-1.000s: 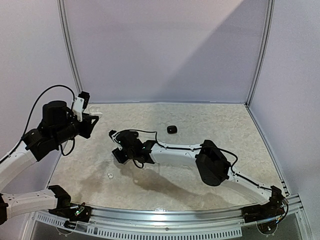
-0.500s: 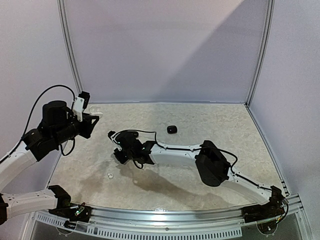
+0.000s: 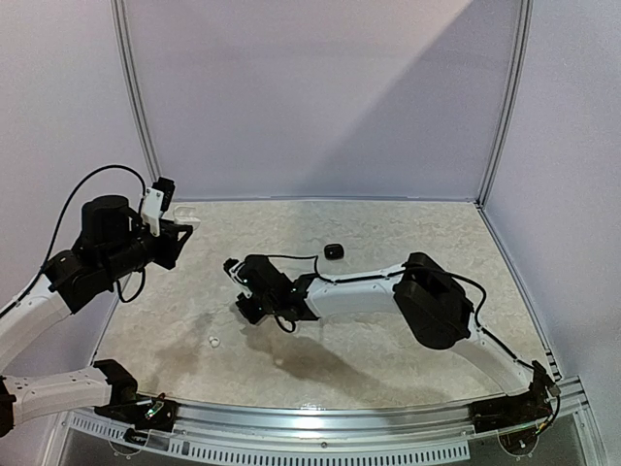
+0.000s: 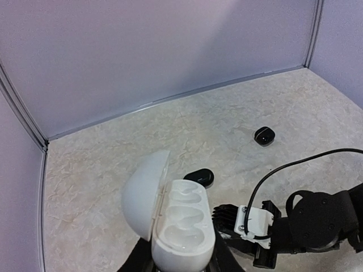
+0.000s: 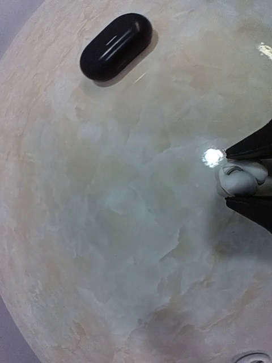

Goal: Insert the wireless bluetooth earbuds into the charging case

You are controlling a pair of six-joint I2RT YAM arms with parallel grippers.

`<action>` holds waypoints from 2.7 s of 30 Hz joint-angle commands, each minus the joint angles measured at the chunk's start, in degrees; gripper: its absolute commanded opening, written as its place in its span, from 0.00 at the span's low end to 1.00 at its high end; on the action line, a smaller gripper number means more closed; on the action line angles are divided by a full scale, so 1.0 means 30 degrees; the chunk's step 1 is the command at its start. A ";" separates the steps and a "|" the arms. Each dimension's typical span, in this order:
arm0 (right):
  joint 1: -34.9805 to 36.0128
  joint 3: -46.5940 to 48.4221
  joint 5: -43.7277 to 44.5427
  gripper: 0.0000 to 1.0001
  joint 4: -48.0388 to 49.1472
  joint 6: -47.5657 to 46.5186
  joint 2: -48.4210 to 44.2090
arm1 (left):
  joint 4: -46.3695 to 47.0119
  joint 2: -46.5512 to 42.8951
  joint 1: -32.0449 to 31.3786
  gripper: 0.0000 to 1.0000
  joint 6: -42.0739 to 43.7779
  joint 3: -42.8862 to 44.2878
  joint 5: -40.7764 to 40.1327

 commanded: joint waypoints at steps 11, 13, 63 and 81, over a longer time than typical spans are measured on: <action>0.0194 -1.4817 0.3880 0.18 -0.1443 0.6017 -1.0480 | 0.0532 -0.0577 -0.0572 0.00 0.0856 -0.0020 0.1232; 0.0435 -1.6503 0.4583 0.18 -0.2171 0.7014 -1.1793 | 0.0578 -0.0666 -0.0689 0.00 0.0856 -0.0079 0.1483; -0.4087 -1.5689 -0.5561 0.27 -0.9116 0.4631 -1.4599 | 0.0891 -0.0114 -0.1315 0.00 0.1454 0.0257 0.3353; -0.4595 -1.6826 -0.6850 0.24 -0.7055 0.5599 -1.3415 | 0.1803 -0.0029 -0.1403 0.00 0.0534 -0.0227 0.8951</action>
